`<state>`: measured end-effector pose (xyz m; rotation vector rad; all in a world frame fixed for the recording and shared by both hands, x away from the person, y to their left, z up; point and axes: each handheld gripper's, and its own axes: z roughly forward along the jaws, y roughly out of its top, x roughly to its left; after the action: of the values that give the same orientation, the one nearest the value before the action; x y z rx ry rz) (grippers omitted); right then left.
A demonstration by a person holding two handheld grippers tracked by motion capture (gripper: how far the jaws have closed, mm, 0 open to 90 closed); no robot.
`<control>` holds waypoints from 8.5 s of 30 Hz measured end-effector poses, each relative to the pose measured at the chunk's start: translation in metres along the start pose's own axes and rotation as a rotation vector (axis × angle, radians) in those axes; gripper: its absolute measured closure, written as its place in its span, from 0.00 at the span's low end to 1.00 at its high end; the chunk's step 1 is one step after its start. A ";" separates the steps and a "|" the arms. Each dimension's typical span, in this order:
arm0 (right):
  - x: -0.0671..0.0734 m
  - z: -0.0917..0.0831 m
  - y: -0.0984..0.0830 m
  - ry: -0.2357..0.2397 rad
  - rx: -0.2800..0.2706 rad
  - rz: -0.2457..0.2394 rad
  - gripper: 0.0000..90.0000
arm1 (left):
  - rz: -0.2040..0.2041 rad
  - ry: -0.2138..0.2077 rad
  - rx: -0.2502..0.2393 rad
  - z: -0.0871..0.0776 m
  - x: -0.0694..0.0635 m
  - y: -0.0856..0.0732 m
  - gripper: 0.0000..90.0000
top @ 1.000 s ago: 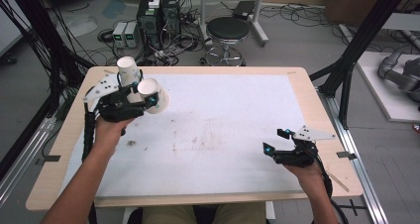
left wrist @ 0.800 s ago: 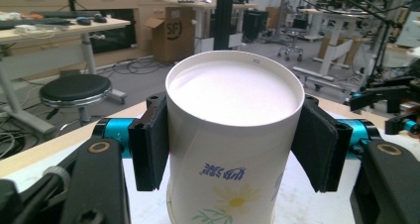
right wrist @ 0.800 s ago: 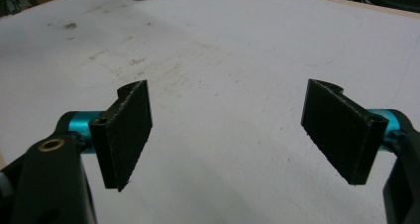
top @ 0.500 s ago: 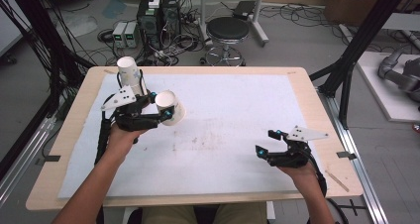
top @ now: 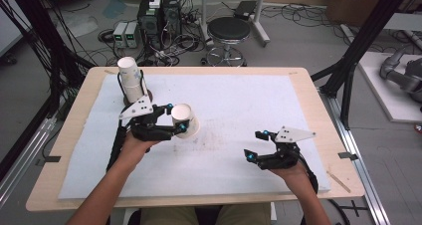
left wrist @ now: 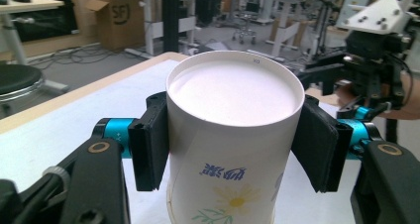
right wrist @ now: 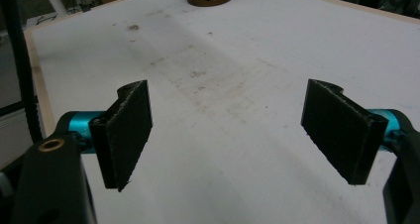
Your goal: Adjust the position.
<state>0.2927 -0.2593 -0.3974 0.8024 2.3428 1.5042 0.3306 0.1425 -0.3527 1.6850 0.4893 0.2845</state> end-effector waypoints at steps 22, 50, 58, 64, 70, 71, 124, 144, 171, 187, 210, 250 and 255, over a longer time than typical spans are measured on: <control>0.013 0.038 0.026 0.159 0.000 -0.100 0.23 | 0.026 -0.166 0.054 0.032 -0.025 -0.006 0.41; 0.025 0.069 0.031 0.357 -0.008 -0.125 0.27 | 0.048 -0.326 0.056 0.052 -0.042 -0.010 0.41; 0.026 0.065 0.031 0.372 -0.036 -0.161 0.38 | 0.044 -0.333 0.045 0.052 -0.041 -0.011 0.41; 0.026 0.065 0.031 0.379 -0.018 -0.170 0.44 | 0.045 -0.333 0.049 0.052 -0.042 -0.013 0.41; 0.025 0.064 0.032 0.381 -0.009 -0.165 0.45 | 0.009 -0.275 0.056 0.053 -0.042 -0.013 0.19; 0.025 0.063 0.032 0.380 -0.006 -0.166 0.45 | 0.000 -0.272 0.057 0.053 -0.041 -0.013 0.17; 0.049 0.078 0.093 0.321 0.570 -0.514 0.43 | 0.089 -0.355 0.310 0.046 -0.040 -0.006 0.27; 0.047 0.078 0.090 0.327 0.605 -0.448 0.33 | 0.134 -0.370 0.354 0.049 -0.039 -0.010 0.42; 0.024 0.032 0.057 0.245 0.048 -0.210 0.23 | 0.048 -0.301 0.099 0.026 -0.028 -0.027 0.41; 0.017 0.036 0.023 0.290 -0.050 -0.128 0.24 | 0.024 -0.324 0.033 0.020 -0.027 -0.034 0.41; 0.021 0.047 0.025 0.408 -0.082 -0.138 0.24 | 0.042 -0.403 -0.007 0.024 -0.035 -0.029 0.41; 0.022 0.041 0.055 0.322 0.185 -0.268 0.40 | 0.086 -0.247 0.186 0.015 -0.038 -0.020 0.16; 0.027 0.043 0.072 0.307 0.266 -0.335 0.40 | 0.097 -0.245 0.226 0.017 -0.038 -0.019 0.16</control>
<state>0.3136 -0.1881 -0.3496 0.2155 2.7699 1.2631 0.3015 0.1121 -0.3710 1.9368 0.2646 0.0916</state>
